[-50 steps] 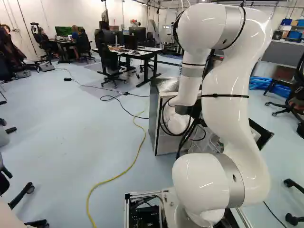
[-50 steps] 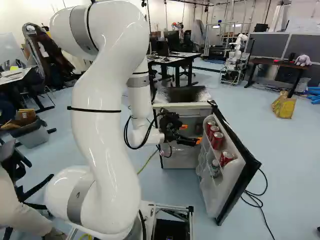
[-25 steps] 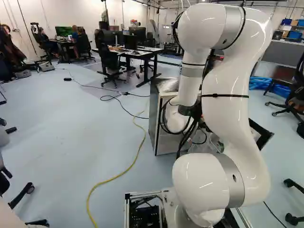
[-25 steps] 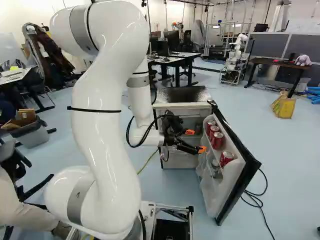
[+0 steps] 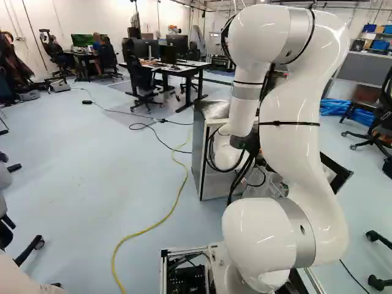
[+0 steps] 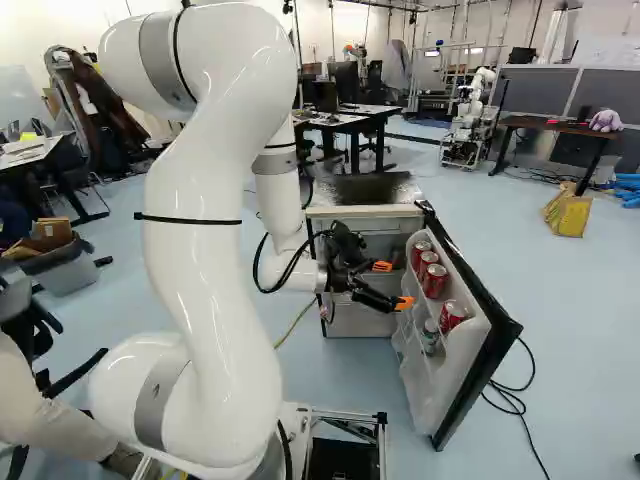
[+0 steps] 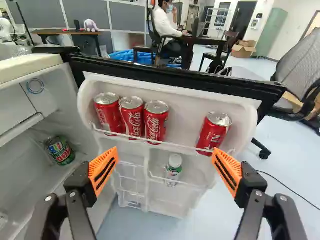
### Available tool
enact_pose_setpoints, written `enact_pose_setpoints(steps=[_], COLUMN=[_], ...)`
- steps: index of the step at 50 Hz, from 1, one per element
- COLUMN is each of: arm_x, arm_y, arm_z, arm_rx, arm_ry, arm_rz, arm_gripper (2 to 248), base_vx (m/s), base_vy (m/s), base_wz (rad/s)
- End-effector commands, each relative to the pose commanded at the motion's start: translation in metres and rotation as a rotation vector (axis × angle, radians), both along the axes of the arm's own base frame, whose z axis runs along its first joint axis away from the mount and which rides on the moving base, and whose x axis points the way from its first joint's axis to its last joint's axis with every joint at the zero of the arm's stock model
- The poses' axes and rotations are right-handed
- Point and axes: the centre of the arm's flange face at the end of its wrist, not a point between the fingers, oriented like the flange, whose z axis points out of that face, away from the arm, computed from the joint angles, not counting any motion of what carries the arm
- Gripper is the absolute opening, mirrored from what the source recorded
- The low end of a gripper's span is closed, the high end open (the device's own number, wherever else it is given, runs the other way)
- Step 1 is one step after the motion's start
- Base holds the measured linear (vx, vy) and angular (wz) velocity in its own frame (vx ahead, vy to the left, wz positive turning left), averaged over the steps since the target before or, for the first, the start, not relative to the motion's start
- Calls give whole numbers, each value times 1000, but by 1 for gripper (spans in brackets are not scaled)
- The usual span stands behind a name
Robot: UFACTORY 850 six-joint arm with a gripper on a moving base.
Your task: Grab a drink from the fridge
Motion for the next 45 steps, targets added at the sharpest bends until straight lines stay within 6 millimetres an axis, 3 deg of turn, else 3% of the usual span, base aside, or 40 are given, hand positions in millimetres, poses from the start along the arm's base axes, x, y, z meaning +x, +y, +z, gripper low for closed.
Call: enact_pose_setpoints(steps=[45], arm_x=[-2], arm_y=[-15], arm_z=[0], arm_rx=[-15], arm_ry=[-21], arm_rz=[-212], arm_gripper=[247], base_vx=[0], base_vy=[0], base_wz=[0])
